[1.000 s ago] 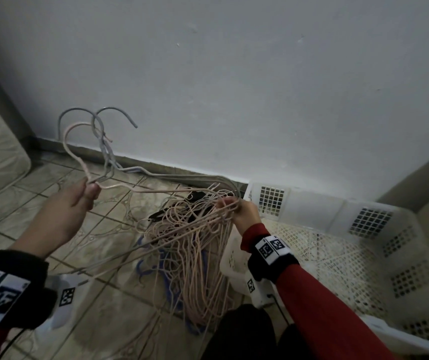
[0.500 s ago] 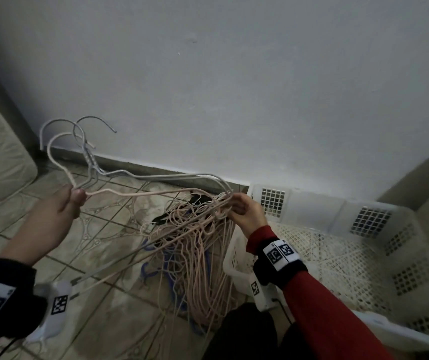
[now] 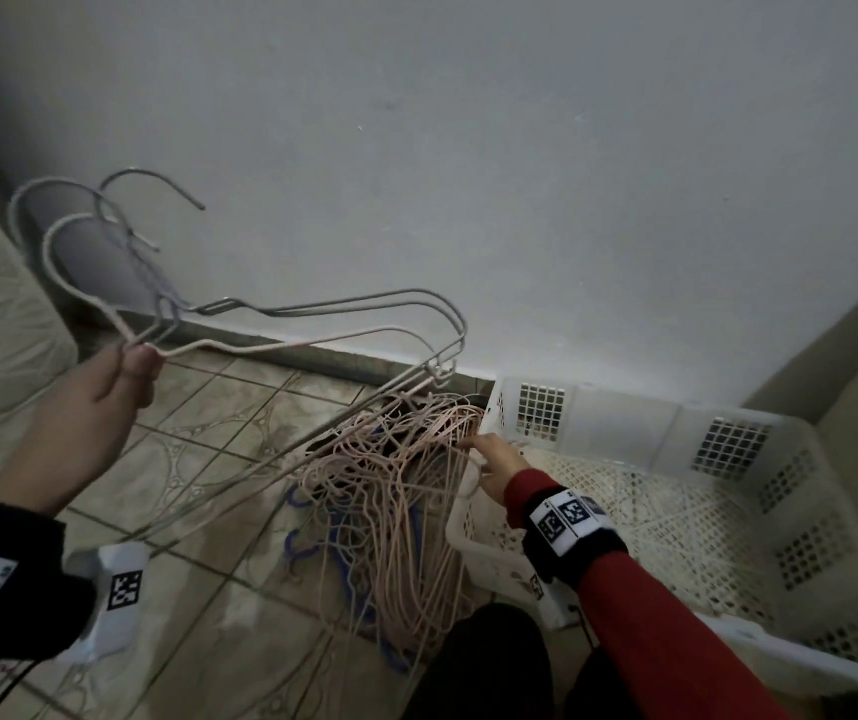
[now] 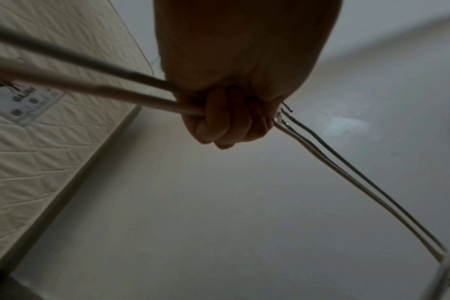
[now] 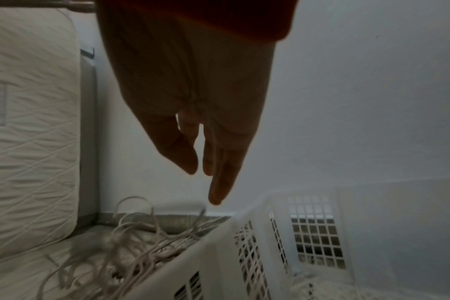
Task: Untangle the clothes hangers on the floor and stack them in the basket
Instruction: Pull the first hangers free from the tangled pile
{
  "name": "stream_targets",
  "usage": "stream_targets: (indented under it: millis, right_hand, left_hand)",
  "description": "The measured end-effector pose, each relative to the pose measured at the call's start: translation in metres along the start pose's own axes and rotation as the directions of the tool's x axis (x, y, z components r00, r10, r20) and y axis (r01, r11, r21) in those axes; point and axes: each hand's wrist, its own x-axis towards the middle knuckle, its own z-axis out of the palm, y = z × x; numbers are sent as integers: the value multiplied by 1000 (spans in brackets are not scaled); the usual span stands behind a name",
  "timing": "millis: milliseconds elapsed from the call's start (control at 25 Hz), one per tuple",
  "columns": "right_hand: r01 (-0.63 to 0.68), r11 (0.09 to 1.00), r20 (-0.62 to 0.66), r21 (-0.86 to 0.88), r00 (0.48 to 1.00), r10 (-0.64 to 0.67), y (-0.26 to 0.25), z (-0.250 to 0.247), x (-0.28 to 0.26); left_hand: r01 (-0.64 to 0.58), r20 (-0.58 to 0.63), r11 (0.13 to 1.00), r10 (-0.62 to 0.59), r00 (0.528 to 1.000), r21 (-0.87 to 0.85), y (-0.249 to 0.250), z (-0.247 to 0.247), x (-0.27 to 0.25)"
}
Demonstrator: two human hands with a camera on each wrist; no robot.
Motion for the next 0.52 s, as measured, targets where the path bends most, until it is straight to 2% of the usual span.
stream_targets:
  millis: [40,120,160,200,240,280,320,360,440,520]
  right_hand:
    - [-32,999,-11,5,999,32,4,-8,-2]
    - [-64,966,-193,250,974,115,13,-37,-13]
    - [-18,909,-326,416,931,167,17,-57,-23]
    - [83,846,-469,527,858,208,18,-81,-38]
    - [192,833,-608,519,768,201,17,-104,-54]
    - [257,875,-715,410,687,134,14,-126,-74]
    - [276,929,-764,247,645,11,9,-144,-93]
    - [255,964,-743,70,658,-120,4,-155,-108]
    - [153,966,-583,-210,773,-250,-1,-169,-133]
    - [52,960,-415,-275,894,-167,6,-173,-150]
  left_hand:
    - [-26,12,1000,26,1000,-1,8,0,4]
    - [-73,28,997,73,997,8,27,5,9]
    - [-104,41,994,104,994,13,39,10,12]
    - [-140,66,990,139,988,5,53,17,14]
    - [-178,107,984,179,978,-23,66,27,15]
    - [-209,161,976,215,963,-57,79,40,16]
    - [-235,221,968,249,943,-85,91,55,17]
    - [-256,285,960,277,917,-109,100,71,16]
    - [-289,409,932,357,840,-219,124,107,12]
    - [-268,472,882,441,763,-388,147,144,6]
